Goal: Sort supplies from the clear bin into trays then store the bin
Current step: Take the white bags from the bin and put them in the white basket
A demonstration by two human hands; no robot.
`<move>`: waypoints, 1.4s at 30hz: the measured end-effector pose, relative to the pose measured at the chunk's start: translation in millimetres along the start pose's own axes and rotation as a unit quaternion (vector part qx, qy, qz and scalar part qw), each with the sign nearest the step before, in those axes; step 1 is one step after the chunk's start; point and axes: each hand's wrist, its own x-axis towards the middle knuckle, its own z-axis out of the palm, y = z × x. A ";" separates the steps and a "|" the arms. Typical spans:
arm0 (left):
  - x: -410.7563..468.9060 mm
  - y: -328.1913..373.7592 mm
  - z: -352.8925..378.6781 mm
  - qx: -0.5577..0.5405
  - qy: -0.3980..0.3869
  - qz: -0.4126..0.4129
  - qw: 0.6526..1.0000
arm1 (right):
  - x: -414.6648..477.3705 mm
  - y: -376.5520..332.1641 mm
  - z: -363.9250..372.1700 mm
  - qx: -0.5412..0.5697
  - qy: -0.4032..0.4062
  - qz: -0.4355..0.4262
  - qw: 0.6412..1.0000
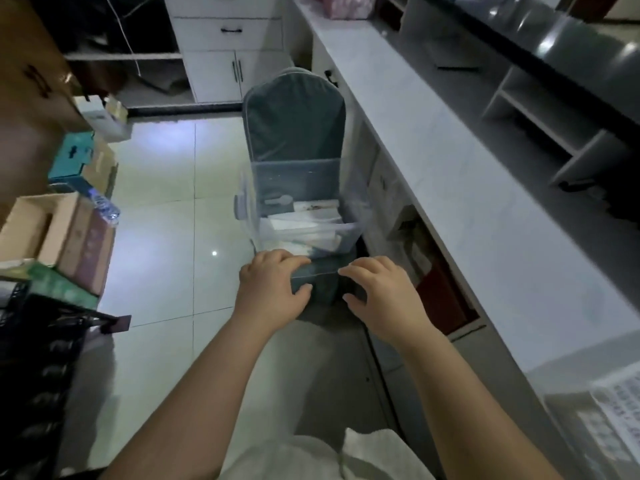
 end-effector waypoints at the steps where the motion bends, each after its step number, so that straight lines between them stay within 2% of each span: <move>1: 8.8 -8.8 0.2 0.001 -0.002 -0.007 1.000 | 12.8 0.5 3.6 -0.001 -0.009 -0.003 1.000; 8: 94.5 -57.3 4.9 0.001 -0.001 -0.055 0.999 | 119.9 22.7 31.0 0.020 -0.037 -0.031 0.999; 14: 212.1 -98.0 24.1 0.020 -0.003 -0.100 0.995 | 249.2 79.0 73.7 0.054 -0.063 -0.057 0.995; 23: 381.6 -135.8 95.4 0.066 -0.130 -0.145 0.979 | 417.0 185.5 149.5 0.075 -0.216 -0.017 0.973; 28: 423.6 -167.6 145.6 0.058 -0.186 -0.168 0.966 | 455.7 211.5 205.6 0.104 -0.287 0.024 0.952; 33: 451.0 -207.7 215.5 0.062 -0.273 -0.134 0.951 | 469.1 234.7 279.0 0.117 -0.329 0.072 0.934; 37: 471.5 -235.1 287.3 0.087 -0.314 -0.085 0.942 | 479.4 252.5 341.1 0.117 -0.326 0.121 0.930; 42: 491.8 -263.1 358.7 0.091 -0.344 -0.067 0.932 | 487.8 274.8 395.7 0.109 -0.296 0.147 0.938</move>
